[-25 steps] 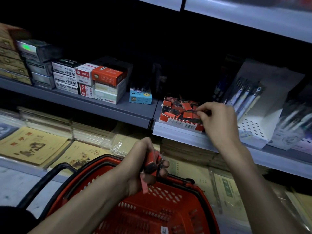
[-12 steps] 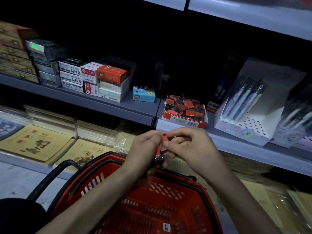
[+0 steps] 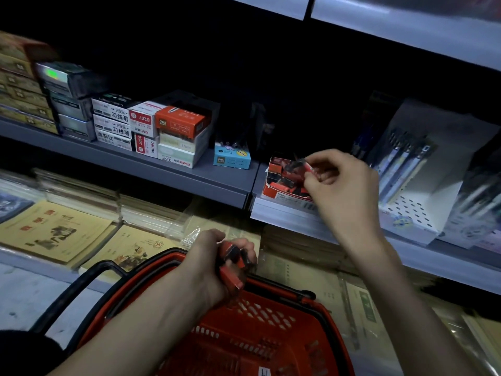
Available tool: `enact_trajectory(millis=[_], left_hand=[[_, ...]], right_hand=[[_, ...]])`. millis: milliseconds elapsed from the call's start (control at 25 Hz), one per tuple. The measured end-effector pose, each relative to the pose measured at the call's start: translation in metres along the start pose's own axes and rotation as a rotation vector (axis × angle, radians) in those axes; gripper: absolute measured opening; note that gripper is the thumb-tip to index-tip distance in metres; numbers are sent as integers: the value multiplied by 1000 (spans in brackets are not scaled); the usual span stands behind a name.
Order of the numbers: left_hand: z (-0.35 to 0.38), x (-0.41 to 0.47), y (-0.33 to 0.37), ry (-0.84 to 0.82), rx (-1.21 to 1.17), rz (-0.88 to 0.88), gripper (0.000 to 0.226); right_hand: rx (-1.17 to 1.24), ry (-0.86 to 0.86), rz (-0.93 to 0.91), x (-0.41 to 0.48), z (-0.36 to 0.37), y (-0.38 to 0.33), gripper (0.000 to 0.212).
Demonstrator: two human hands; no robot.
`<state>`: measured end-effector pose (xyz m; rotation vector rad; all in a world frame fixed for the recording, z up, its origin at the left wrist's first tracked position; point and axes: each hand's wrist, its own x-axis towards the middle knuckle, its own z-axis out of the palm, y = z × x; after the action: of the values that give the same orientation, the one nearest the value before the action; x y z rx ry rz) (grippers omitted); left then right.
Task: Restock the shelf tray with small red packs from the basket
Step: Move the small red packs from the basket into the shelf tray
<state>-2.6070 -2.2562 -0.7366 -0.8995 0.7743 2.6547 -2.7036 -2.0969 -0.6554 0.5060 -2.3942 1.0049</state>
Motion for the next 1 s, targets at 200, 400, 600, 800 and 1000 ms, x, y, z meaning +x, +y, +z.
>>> enact_trajectory(millis=[200, 400, 600, 800, 1000], left_hand=[[5, -4, 6, 33, -196, -106, 17], [6, -1, 15, 4, -275, 6, 11], [8, -1, 20, 42, -343, 112, 25], [7, -8, 17, -8, -344, 135, 34], [4, -7, 19, -111, -443, 193, 25]], right_hand=[[-384, -90, -261, 27, 25, 20, 17], [-285, -104, -229, 5, 13, 7, 26], [278, -477, 116, -75, 17, -45, 6], [277, -510, 172, -94, 33, -51, 22], [394, -335, 324, -72, 17, -40, 21]])
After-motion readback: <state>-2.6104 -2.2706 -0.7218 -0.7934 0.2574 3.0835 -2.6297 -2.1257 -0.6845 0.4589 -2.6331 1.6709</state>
